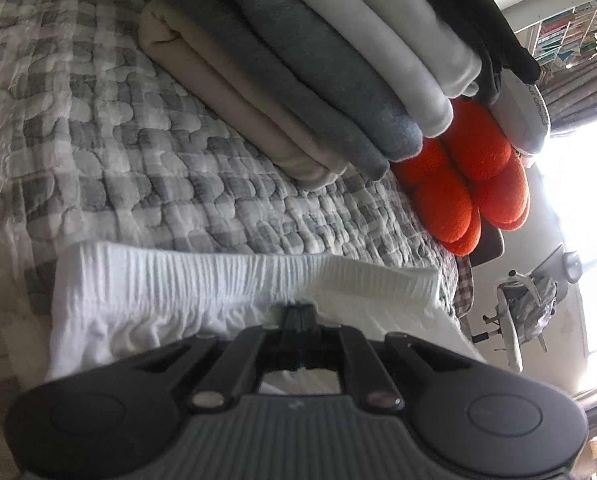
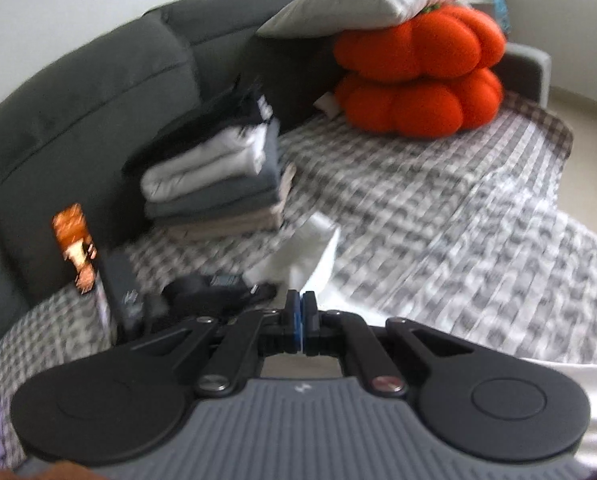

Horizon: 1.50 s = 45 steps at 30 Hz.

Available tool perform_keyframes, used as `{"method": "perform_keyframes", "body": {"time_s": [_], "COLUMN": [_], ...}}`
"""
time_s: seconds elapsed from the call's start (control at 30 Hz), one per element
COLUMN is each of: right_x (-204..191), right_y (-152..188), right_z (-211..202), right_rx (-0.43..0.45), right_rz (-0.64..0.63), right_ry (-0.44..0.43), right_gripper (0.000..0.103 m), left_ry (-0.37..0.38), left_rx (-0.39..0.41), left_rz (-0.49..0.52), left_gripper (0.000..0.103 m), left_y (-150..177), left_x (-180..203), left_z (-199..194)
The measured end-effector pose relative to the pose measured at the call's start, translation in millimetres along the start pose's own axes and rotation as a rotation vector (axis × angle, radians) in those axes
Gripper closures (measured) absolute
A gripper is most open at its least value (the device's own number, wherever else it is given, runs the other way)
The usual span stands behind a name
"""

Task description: Fold clothes

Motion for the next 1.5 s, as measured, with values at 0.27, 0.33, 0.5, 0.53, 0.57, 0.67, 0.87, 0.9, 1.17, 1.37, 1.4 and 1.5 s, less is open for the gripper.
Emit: {"method": "perform_keyframes", "body": {"time_s": [0.27, 0.33, 0.5, 0.53, 0.57, 0.67, 0.87, 0.9, 1.17, 1.37, 1.4, 1.5], "right_x": [-6, -4, 10, 13, 15, 19, 22, 22, 37, 48, 50, 58], "right_y": [40, 49, 74, 78, 78, 78, 73, 71, 44, 23, 20, 16], "right_z": [24, 32, 55, 59, 60, 60, 55, 53, 62, 69, 70, 84], "right_rx": [-0.121, -0.154, -0.235, -0.242, -0.241, -0.238, -0.216, -0.207, -0.117, -0.049, -0.038, -0.037], "right_rz": [0.038, 0.055, 0.103, 0.108, 0.116, 0.141, 0.172, 0.178, 0.154, 0.137, 0.134, 0.117], "right_ry": [-0.061, -0.072, -0.069, -0.069, -0.075, -0.093, -0.142, -0.153, -0.110, -0.078, -0.073, -0.057], "right_gripper": [0.102, 0.102, 0.102, 0.102, 0.102, 0.102, 0.090, 0.089, 0.052, 0.051, 0.051, 0.051], "left_ry": [0.017, 0.013, 0.001, -0.002, -0.005, -0.013, -0.013, -0.012, 0.002, 0.002, 0.002, 0.005], "left_rx": [0.000, 0.002, 0.001, 0.000, -0.001, -0.002, -0.015, -0.020, -0.048, -0.037, -0.038, -0.045], "left_rz": [-0.011, -0.006, 0.006, 0.008, 0.010, 0.018, 0.015, 0.015, 0.027, 0.029, 0.029, 0.032], "left_gripper": [0.100, 0.100, 0.100, 0.100, 0.100, 0.100, 0.100, 0.100, 0.099, 0.099, 0.099, 0.099], "left_y": [0, 1, 2, 2, 2, 2, 2, 2, 2, -1, -2, -3], "left_x": [-4, -3, -1, -1, -1, 1, 0, 0, 3, 1, 1, 1], "left_z": [-1, -1, -2, -2, -3, -3, -4, -5, -9, -11, -10, -8]}}
Point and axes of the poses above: each gripper's, at about its wrist camera, not at the fingertips, and z roughly the way its jaws point, x to its right, y to its underside, the point moved 4 cm from there along z, roughly the way its jaws point, and after that the axes turned 15 degrees about -y, right-handed, at the moved point
